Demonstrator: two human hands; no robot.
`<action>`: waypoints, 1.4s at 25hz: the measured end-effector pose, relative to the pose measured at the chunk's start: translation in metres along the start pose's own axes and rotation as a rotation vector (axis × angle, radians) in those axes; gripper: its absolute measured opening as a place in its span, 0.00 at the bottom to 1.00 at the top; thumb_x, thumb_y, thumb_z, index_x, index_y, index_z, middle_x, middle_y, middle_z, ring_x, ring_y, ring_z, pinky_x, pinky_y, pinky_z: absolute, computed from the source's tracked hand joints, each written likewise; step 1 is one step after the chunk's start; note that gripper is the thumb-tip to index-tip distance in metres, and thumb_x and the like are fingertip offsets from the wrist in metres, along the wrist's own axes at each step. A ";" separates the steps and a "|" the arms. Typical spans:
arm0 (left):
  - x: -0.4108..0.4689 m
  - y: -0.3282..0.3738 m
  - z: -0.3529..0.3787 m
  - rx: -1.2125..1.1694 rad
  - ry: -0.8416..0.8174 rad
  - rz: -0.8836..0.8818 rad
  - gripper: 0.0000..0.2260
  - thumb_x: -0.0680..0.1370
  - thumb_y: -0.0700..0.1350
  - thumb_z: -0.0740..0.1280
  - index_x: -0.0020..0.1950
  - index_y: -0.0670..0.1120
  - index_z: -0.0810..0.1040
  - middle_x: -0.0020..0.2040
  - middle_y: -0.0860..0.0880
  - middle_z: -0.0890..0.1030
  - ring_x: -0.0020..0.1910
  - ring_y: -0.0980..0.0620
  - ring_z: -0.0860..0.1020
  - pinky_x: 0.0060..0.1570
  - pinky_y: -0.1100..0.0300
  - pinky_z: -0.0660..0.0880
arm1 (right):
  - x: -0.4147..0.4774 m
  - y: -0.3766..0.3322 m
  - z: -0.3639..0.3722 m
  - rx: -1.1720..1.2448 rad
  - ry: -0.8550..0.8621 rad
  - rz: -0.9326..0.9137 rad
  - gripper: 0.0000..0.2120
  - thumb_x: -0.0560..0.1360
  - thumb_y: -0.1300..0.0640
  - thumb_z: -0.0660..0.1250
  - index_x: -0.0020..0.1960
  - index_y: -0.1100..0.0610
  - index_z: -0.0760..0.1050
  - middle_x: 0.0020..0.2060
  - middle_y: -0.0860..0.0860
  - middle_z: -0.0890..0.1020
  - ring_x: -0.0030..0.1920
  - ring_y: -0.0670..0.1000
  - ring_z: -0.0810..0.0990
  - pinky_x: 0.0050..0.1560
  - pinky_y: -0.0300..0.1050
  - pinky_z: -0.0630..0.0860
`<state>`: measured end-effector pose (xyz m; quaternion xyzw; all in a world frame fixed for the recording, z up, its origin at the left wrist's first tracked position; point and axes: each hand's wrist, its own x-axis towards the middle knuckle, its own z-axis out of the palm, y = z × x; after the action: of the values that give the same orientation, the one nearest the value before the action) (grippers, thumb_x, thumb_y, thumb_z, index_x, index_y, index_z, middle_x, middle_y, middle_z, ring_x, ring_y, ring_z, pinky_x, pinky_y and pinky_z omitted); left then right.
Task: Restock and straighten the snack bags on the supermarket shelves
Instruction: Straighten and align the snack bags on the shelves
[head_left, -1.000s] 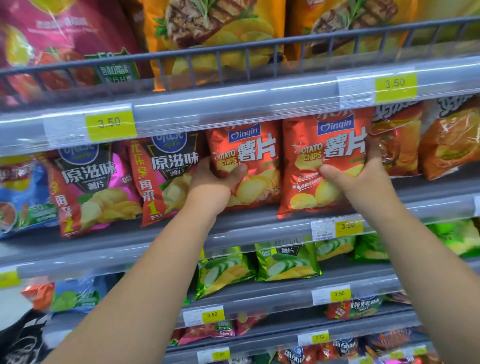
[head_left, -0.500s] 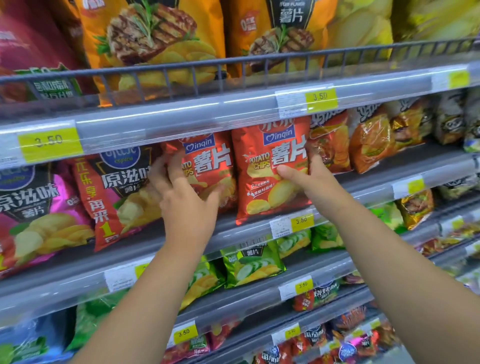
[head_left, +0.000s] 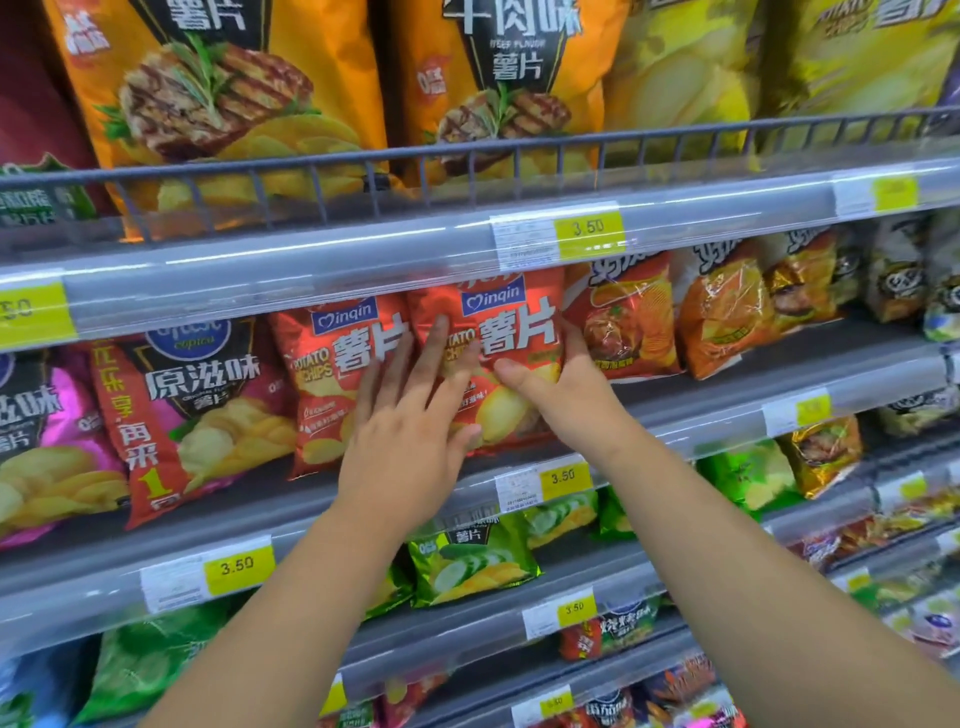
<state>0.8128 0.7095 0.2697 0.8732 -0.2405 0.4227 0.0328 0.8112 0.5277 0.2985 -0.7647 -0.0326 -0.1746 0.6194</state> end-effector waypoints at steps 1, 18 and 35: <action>0.001 0.002 0.002 0.004 -0.006 -0.022 0.40 0.74 0.54 0.70 0.79 0.54 0.51 0.79 0.51 0.49 0.76 0.40 0.61 0.73 0.42 0.54 | 0.003 0.001 -0.003 -0.004 -0.029 0.002 0.36 0.70 0.49 0.75 0.72 0.48 0.60 0.55 0.44 0.81 0.54 0.44 0.80 0.59 0.49 0.78; 0.005 0.022 0.006 0.054 -0.038 -0.122 0.37 0.74 0.53 0.71 0.78 0.55 0.54 0.80 0.48 0.57 0.72 0.40 0.67 0.72 0.41 0.57 | 0.019 0.006 -0.021 -0.070 -0.142 -0.029 0.35 0.73 0.46 0.71 0.73 0.48 0.58 0.53 0.42 0.78 0.53 0.44 0.77 0.48 0.31 0.71; 0.044 0.139 0.003 -0.540 -0.048 -0.063 0.27 0.77 0.52 0.64 0.74 0.51 0.62 0.73 0.48 0.61 0.73 0.46 0.62 0.72 0.60 0.55 | 0.026 0.026 -0.127 -0.262 0.162 -0.084 0.13 0.74 0.51 0.71 0.57 0.52 0.76 0.48 0.46 0.81 0.49 0.45 0.78 0.48 0.36 0.72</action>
<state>0.7758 0.5686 0.2805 0.8496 -0.3179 0.3210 0.2720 0.8136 0.3958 0.3039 -0.8204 0.0089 -0.2643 0.5070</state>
